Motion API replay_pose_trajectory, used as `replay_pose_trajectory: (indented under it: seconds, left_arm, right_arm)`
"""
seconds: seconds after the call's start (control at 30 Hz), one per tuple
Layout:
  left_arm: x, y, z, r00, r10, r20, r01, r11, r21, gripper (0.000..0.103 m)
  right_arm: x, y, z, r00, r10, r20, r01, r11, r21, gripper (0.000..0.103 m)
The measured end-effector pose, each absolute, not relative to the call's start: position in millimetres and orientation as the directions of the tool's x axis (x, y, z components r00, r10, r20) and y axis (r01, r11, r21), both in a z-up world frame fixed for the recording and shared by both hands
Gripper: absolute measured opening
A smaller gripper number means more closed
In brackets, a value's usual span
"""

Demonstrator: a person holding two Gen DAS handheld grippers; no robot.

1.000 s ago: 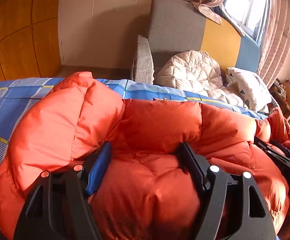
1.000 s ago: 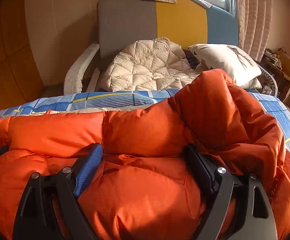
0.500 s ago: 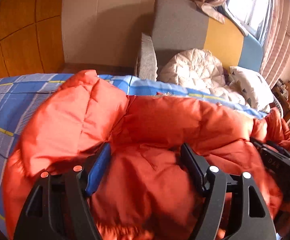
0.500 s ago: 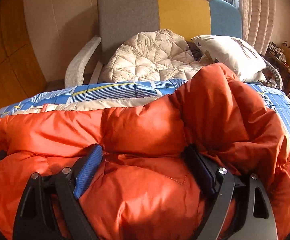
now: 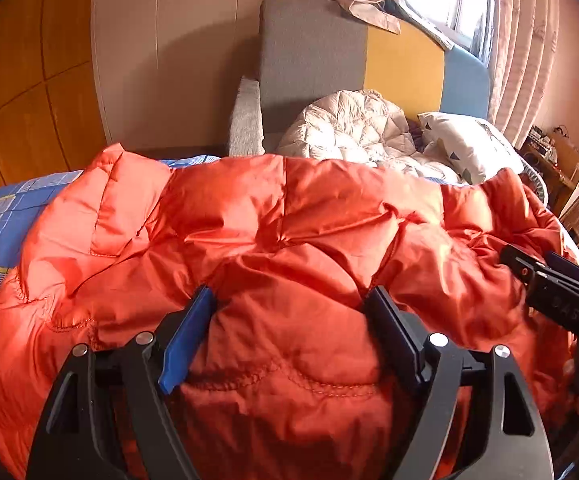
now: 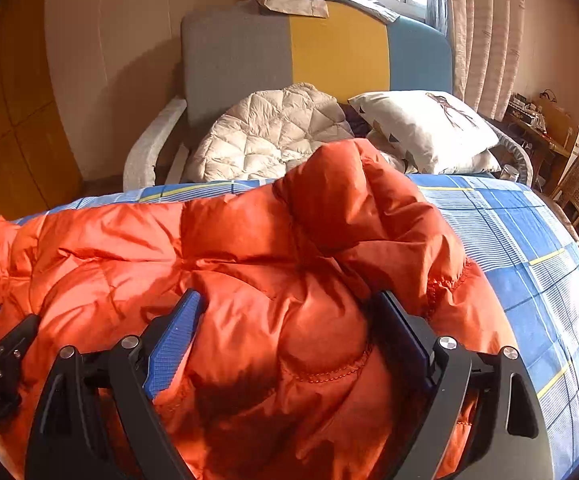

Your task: Fold large clothes

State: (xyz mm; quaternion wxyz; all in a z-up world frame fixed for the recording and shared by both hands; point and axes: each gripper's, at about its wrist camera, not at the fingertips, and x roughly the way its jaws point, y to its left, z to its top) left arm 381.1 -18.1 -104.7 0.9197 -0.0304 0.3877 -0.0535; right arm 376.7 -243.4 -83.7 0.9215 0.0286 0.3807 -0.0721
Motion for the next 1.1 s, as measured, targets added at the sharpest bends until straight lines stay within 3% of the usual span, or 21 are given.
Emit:
replay_pose_trajectory:
  seconds: [0.2, 0.53, 0.93, 1.1]
  left_arm:
    - [384, -14, -115, 0.696, -0.141, -0.704, 0.085, 0.990, -0.115, 0.080]
    - [375, -8, -117, 0.710, -0.165, -0.684, 0.093, 0.986, -0.142, 0.079]
    - [335, 33, -83, 0.730, -0.125, -0.672, 0.083, 0.992, -0.095, 0.080]
    - [323, 72, -75, 0.741, -0.081, -0.667, 0.017, 0.995, -0.101, 0.079]
  right_arm:
    - [388, -249, -107, 0.692, -0.078, -0.717, 0.137, 0.990, 0.024, 0.097]
    - [395, -247, -122, 0.689, -0.075, -0.721, 0.136, 0.990, 0.028, 0.099]
    - [403, -243, -113, 0.635, -0.091, -0.767, 0.125, 0.992, -0.015, 0.100]
    - [384, -258, -89, 0.635, -0.024, -0.772, 0.123, 0.990, 0.071, 0.100]
